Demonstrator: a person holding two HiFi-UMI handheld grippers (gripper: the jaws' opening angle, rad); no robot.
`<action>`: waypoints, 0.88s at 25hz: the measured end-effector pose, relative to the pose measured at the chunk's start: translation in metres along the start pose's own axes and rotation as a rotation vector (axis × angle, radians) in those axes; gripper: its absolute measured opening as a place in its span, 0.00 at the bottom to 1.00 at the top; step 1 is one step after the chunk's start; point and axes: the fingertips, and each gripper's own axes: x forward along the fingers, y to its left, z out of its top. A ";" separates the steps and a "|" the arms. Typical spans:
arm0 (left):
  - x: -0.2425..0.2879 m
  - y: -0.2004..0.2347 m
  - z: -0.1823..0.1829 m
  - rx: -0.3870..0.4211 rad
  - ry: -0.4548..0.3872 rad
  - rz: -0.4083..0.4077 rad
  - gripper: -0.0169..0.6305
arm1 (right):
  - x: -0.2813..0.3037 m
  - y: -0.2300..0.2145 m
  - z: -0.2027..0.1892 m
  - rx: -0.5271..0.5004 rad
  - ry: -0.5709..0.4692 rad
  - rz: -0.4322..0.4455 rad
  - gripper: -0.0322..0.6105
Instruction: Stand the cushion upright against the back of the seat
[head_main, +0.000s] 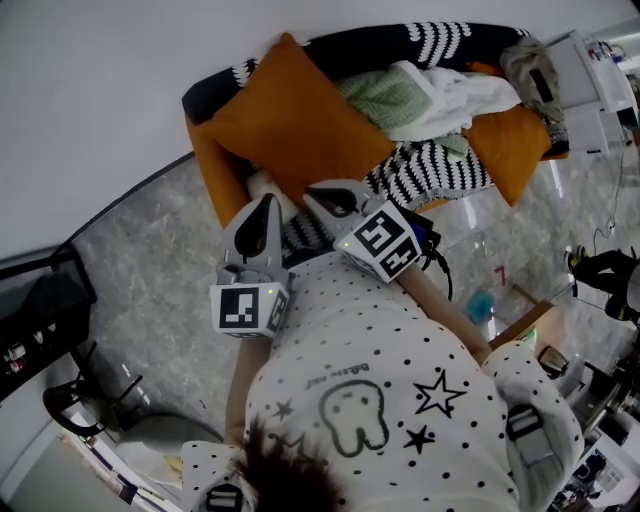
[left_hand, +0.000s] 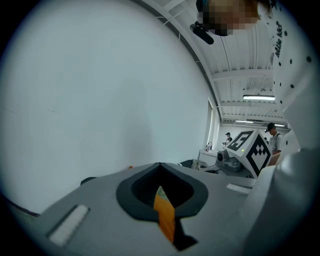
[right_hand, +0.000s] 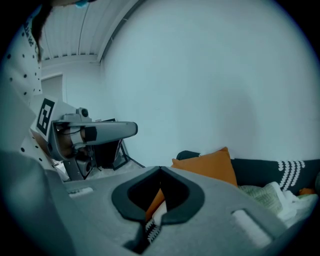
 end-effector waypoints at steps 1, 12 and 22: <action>0.001 0.001 0.001 -0.002 -0.002 0.003 0.03 | 0.000 -0.001 0.001 -0.001 -0.002 -0.002 0.05; 0.018 0.006 0.004 -0.001 0.000 0.002 0.03 | 0.001 -0.021 0.007 -0.003 -0.016 -0.038 0.05; 0.023 0.011 0.002 -0.001 -0.010 -0.008 0.03 | 0.002 -0.027 0.013 0.000 -0.030 -0.058 0.05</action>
